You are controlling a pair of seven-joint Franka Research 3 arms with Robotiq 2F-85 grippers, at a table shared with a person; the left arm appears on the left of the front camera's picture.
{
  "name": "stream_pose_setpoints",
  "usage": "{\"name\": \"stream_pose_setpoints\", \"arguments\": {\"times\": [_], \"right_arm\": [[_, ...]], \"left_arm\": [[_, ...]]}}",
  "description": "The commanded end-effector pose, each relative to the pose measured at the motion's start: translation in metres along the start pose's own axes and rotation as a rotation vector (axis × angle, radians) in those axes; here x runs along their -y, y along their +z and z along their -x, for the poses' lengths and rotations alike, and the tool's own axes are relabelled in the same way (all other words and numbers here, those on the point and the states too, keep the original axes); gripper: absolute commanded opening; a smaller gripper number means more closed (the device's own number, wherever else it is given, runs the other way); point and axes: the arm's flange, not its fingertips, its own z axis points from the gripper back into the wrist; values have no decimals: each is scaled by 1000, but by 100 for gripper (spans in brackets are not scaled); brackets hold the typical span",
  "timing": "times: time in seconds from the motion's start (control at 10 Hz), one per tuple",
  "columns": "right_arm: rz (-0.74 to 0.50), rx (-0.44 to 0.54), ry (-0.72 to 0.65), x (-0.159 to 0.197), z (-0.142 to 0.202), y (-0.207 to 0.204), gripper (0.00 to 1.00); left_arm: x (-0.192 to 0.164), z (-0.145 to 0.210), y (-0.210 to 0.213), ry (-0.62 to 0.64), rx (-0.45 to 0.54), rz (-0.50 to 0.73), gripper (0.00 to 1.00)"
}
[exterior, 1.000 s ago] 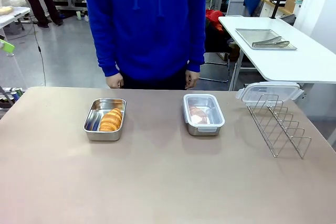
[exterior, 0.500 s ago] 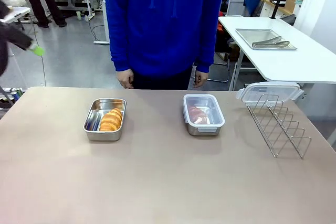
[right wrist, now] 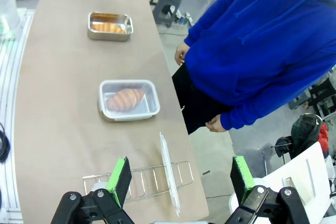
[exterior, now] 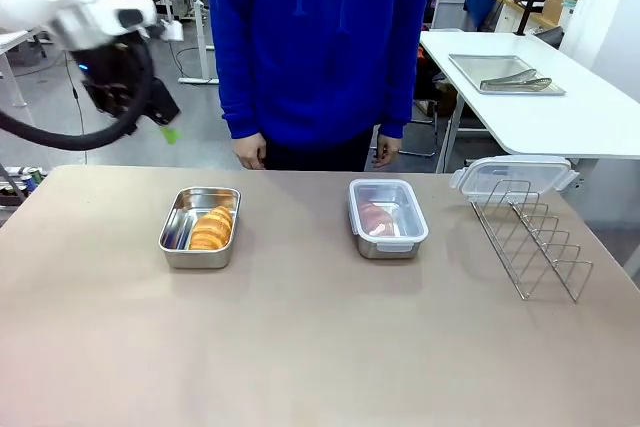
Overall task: Place the bread in airtight containers.
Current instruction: Pick up one Airtight Container lid and hand it to the human.
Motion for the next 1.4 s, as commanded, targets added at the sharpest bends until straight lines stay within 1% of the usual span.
{"name": "stream_pose_setpoints", "arguments": {"times": [0.0,0.1,0.2,0.3,0.4,0.5,0.6,1.0,1.3], "right_arm": [[3,15,6,-1,-1,1,100],[3,15,6,-1,-1,1,100],[3,15,6,-1,-1,1,100],[3,15,6,-1,-1,1,100],[3,15,6,-1,-1,1,100],[3,15,6,-1,-1,1,100],[3,15,6,-1,-1,1,100],[3,15,6,-1,-1,1,100],[3,15,6,-1,-1,1,100]], "left_arm": [[11,-27,-24,48,-106,-55,100],[19,-31,-49,89,-140,-99,100],[23,-30,-68,134,-150,-151,100],[25,-28,-87,154,-155,-178,100],[20,-24,-104,184,-159,-181,100],[13,-14,-121,213,-155,-154,100],[8,-5,-133,231,-128,-160,100],[-8,28,-157,288,-69,-126,100],[-10,29,-149,297,-37,-124,100]]}}
